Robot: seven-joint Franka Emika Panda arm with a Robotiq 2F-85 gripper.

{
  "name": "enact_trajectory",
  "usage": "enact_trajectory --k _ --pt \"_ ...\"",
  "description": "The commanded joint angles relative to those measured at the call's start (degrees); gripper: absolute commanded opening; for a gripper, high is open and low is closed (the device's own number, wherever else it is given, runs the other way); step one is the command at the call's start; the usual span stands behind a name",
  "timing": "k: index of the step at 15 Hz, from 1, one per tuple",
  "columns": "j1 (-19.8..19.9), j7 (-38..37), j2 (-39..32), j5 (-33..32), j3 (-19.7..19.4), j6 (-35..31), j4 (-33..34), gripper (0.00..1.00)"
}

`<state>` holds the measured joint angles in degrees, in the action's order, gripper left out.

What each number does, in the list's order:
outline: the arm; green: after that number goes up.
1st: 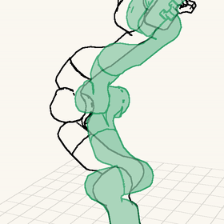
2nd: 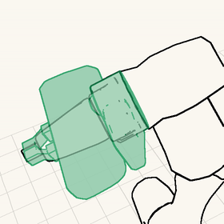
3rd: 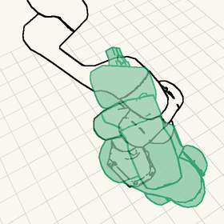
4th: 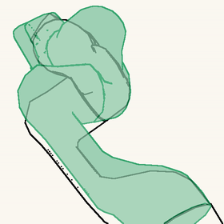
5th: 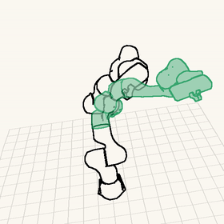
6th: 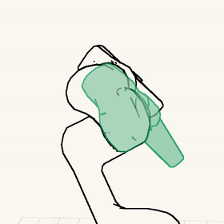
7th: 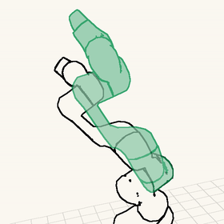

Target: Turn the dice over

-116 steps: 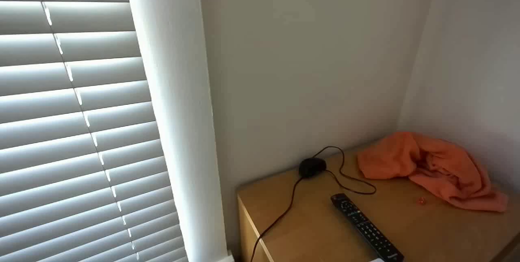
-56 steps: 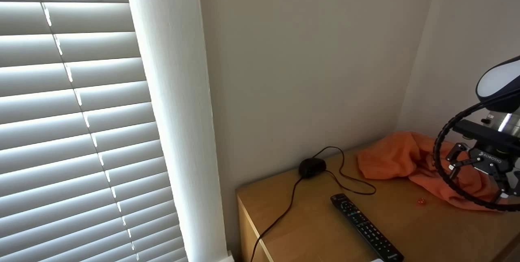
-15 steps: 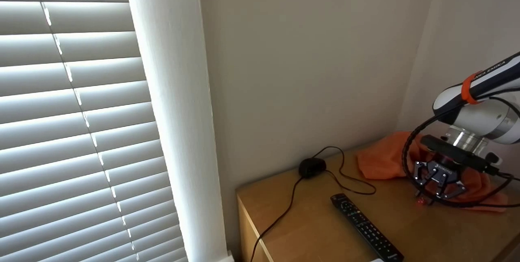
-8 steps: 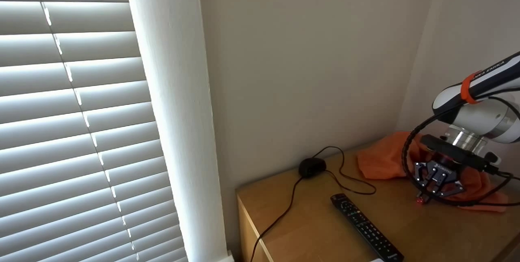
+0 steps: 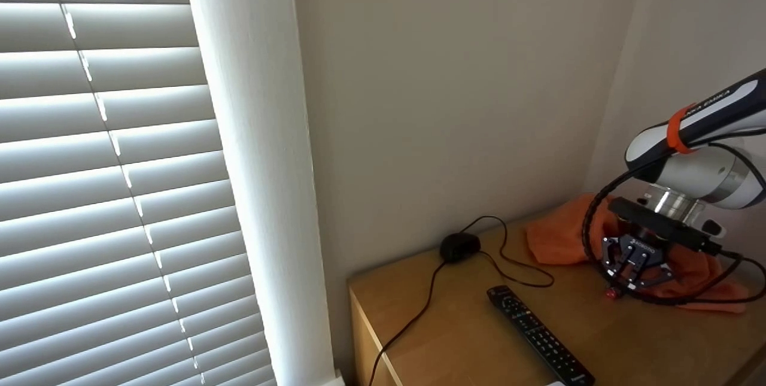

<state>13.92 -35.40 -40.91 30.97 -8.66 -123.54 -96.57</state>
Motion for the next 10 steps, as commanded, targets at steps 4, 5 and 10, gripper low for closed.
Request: enact_trajectory --k 4,5,10 --pt "-12.0 -14.5 4.5 -13.7 -6.0 -13.3 -8.2 0.05" --pt "-13.7 -17.2 4.6 -16.2 -6.9 -14.8 -9.0 0.05" --pt "-21.2 -29.9 5.5 -28.7 -11.1 -20.2 -12.8 0.05"
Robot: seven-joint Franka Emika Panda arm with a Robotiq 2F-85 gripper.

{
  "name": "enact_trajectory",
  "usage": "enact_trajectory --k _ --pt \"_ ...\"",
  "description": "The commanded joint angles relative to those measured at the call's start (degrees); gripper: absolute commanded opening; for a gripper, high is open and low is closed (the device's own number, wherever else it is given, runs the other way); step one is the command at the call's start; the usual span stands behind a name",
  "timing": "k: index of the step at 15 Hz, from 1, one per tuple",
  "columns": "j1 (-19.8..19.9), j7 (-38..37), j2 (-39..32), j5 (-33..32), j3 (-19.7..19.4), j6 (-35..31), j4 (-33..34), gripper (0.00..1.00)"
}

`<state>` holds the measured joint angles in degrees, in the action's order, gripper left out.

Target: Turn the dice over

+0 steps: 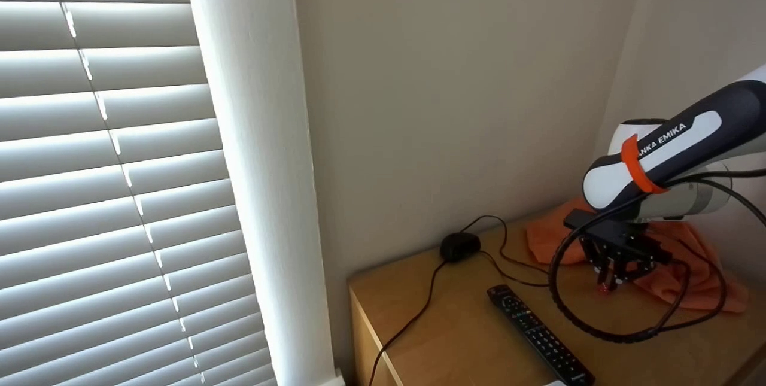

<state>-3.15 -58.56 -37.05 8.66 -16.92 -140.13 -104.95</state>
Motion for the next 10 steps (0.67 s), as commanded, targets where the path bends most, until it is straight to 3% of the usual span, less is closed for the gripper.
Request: enact_trajectory --k 1,10 --pt "-5.3 -9.1 1.6 -8.7 -3.7 -4.3 -4.9 0.05" --pt "-14.5 -28.8 0.3 -27.0 -10.6 -12.7 -9.4 0.05"
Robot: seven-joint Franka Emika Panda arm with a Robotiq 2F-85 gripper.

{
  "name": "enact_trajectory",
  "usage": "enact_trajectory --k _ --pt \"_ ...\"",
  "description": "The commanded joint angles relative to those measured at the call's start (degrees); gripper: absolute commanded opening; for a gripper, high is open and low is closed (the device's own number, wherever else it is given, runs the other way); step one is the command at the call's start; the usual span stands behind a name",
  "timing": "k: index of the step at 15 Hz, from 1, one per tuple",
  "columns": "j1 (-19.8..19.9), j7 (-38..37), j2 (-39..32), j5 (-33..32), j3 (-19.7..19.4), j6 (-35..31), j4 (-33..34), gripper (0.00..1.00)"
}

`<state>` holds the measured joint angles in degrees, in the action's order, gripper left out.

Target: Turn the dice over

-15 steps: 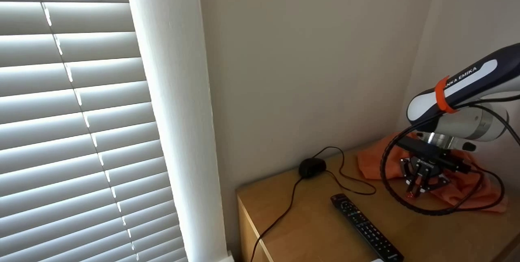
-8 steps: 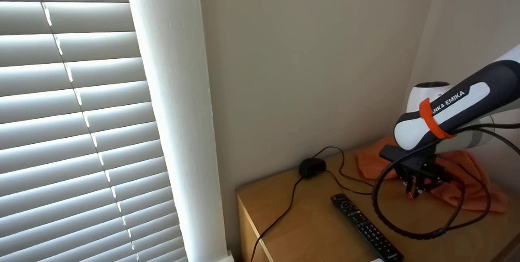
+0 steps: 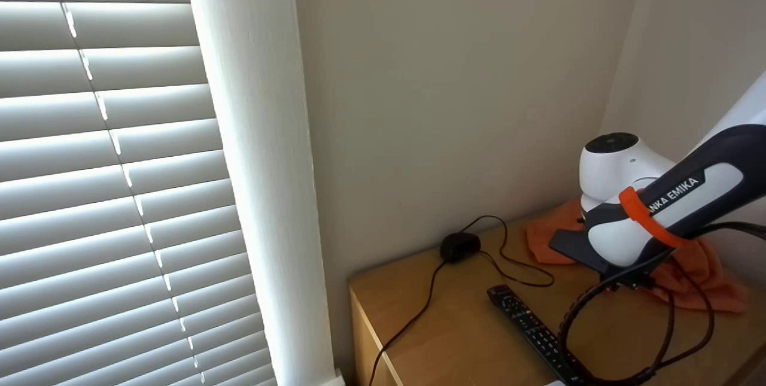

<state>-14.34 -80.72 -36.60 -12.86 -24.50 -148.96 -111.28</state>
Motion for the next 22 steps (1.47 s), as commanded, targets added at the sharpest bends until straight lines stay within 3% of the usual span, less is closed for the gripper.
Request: enact_trajectory --k 1,9,13,16,17,21,22 --pt "-4.2 -8.6 -0.3 -7.2 -3.8 -4.5 -3.6 0.07" --pt "-9.4 -20.3 -2.5 -19.3 -7.8 -4.5 -4.1 0.05" --pt "-9.7 -23.8 -2.8 -23.2 -7.6 -4.0 -3.9 0.38" --pt "-9.3 -25.8 -3.1 -25.4 -7.1 -3.6 -3.9 0.54" --pt "-9.1 -26.3 -3.0 -25.9 -6.9 -3.5 -3.9 0.69" --pt "-4.8 -22.8 -0.3 -24.5 -3.1 -3.8 -4.2 0.99" --pt "-3.0 -20.4 0.9 -23.4 -1.5 -3.1 -4.4 1.0"
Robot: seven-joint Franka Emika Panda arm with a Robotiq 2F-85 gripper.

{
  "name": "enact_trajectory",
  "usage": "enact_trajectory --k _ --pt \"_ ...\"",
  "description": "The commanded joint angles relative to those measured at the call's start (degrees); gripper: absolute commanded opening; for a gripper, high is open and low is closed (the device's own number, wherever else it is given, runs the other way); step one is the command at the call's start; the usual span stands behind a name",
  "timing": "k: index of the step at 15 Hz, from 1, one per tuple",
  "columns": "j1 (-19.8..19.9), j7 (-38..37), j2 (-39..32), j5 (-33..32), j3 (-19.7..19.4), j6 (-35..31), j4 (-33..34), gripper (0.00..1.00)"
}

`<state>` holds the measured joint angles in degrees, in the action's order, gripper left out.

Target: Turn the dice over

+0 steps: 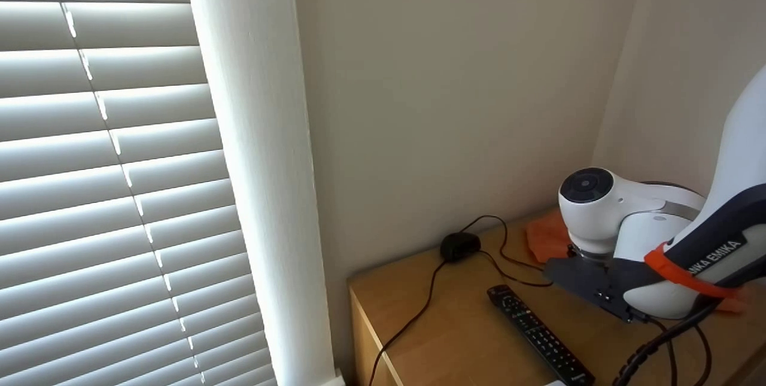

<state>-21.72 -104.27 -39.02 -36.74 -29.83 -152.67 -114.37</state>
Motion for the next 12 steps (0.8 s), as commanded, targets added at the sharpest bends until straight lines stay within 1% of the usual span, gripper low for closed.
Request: enact_trajectory --k 1,3,6,9,12 --pt "5.8 4.8 4.2 1.4 5.1 0.7 -1.5 1.0" --pt "8.8 8.0 6.1 3.1 7.1 1.3 -1.7 1.0" --pt "13.4 15.4 9.2 7.5 10.5 2.9 -2.2 1.0" --pt "17.7 24.4 12.2 14.4 13.8 5.9 -2.2 1.0" --pt "20.8 31.9 14.3 21.5 16.5 9.4 -1.8 1.0"
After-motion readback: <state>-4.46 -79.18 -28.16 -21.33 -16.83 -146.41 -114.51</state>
